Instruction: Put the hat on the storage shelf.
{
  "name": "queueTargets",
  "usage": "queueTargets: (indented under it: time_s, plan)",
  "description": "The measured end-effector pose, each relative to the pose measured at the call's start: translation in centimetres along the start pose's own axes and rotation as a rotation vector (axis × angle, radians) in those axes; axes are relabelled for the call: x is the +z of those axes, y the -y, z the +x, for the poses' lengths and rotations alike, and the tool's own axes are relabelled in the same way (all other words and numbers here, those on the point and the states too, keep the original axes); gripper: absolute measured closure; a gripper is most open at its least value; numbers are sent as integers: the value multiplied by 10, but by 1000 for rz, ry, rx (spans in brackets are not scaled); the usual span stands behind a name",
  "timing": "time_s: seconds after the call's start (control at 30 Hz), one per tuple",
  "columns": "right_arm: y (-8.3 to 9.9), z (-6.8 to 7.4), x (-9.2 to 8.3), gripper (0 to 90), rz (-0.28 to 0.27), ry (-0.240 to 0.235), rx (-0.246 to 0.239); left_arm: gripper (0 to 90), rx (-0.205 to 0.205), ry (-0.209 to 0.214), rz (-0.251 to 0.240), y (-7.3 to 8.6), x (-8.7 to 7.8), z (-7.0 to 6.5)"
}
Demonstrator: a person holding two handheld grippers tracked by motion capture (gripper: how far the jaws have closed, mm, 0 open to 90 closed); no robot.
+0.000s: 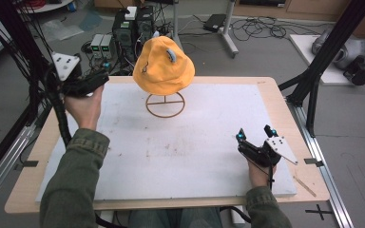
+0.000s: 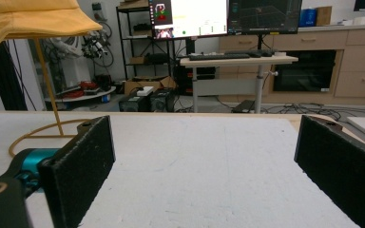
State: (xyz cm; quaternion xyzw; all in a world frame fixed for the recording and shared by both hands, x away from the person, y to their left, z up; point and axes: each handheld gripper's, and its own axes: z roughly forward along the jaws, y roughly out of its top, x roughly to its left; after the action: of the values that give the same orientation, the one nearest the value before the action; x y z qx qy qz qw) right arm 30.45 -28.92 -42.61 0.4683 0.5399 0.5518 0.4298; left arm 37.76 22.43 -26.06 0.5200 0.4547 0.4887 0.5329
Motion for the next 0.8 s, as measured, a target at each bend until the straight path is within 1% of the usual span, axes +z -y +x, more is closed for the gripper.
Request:
queueTargets:
  time_s: [0.07,0.1,0.17,0.2,0.27,0.3,0.4,0.47,0.53,0.6,0.67,0.73,0.8]
  plan:
    - [0,1,-1,58,3,3,10,203,-13,-19,-8,6,-12,8]
    - [-1,0,-1,58,1,2,11,203,-12,-37,-13,10,-20,12]
    - [-1,0,-1,57,-5,2,7,203,-15,-57,-19,17,-30,17]
    - [-1,0,-1,58,-4,2,13,203,-12,-64,-24,22,-35,19]
    - [0,0,-1,58,-5,4,20,203,5,-87,-34,31,-47,21]
    - [0,-1,-1,57,-6,4,23,203,16,-90,-40,37,-52,22]
    - [0,-1,0,57,-8,11,23,210,42,-122,-50,57,-70,22]
    - [0,-1,0,57,-4,14,28,210,30,-139,-40,71,-78,25]
    - [1,-1,-1,57,-1,17,30,211,1,-149,-21,86,-85,27]
    - [1,-1,-1,58,-4,14,20,210,-24,-162,-7,101,-90,30]
    - [1,-1,0,58,-4,16,19,210,-45,-168,1,113,-94,31]
    - [2,0,0,57,0,19,16,204,-51,-185,6,124,-99,30]
    - [2,0,1,58,8,18,17,203,-50,-192,4,131,-103,29]
